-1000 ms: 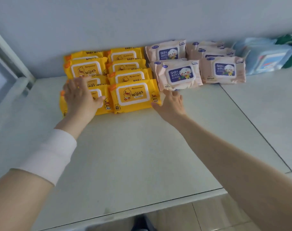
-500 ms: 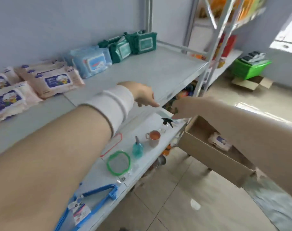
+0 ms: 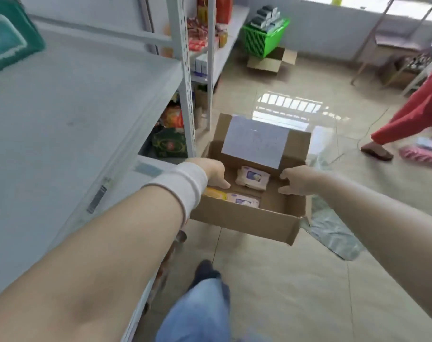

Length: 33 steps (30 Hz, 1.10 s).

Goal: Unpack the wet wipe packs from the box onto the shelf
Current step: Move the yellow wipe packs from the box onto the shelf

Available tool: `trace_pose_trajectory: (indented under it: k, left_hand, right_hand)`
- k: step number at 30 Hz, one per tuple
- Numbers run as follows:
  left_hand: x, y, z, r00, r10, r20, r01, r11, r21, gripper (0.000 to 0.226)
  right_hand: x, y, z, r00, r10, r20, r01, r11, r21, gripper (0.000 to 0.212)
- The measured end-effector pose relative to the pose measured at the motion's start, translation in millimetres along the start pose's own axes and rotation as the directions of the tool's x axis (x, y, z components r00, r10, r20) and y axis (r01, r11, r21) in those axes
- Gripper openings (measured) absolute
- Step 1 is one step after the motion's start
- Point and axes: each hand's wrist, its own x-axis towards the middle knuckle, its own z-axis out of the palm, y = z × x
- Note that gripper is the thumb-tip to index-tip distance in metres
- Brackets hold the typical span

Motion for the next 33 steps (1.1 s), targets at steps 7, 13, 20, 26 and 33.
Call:
trace_pose_trajectory:
  k: [7,13,20,26,33]
  left_hand:
    - [112.4,-20.7,13.8,0.981,-0.008,0.191,0.015,0.999,-0.033,0.048]
    - [191.7,-30.9,38.0,0.944,-0.064,0.323,0.09,0.994,-0.065,0.049]
    - [333.9,-44.4,67.9,0.954,-0.073,0.29,0.117,0.984,-0.138,0.058]
    - [492.8,-70.8,161.8,0.904,-0.056,0.424,-0.032,0.98,0.197,0.069]
    - [556.9,-90.9,191.0,0.824,0.038,0.566,-0.247,0.922,0.298,0.075]
  right_hand:
    - [80.9,17.9,45.2,0.968,0.007,0.252,-0.071,0.967,0.244,0.052]
    - [158.2,33.4,66.5,0.927,-0.081,0.367,-0.079,0.912,0.403,0.05]
    - [298.6,28.9,108.1,0.922,-0.145,0.36,-0.116,0.782,0.612,0.047]
    - [446.3,-31.2,213.1,0.902,-0.253,0.349,-0.082,0.694,0.715,0.051]
    - [514.5,-58.0,261.2,0.945,-0.198,0.26,-0.101,0.578,0.81,0.033]
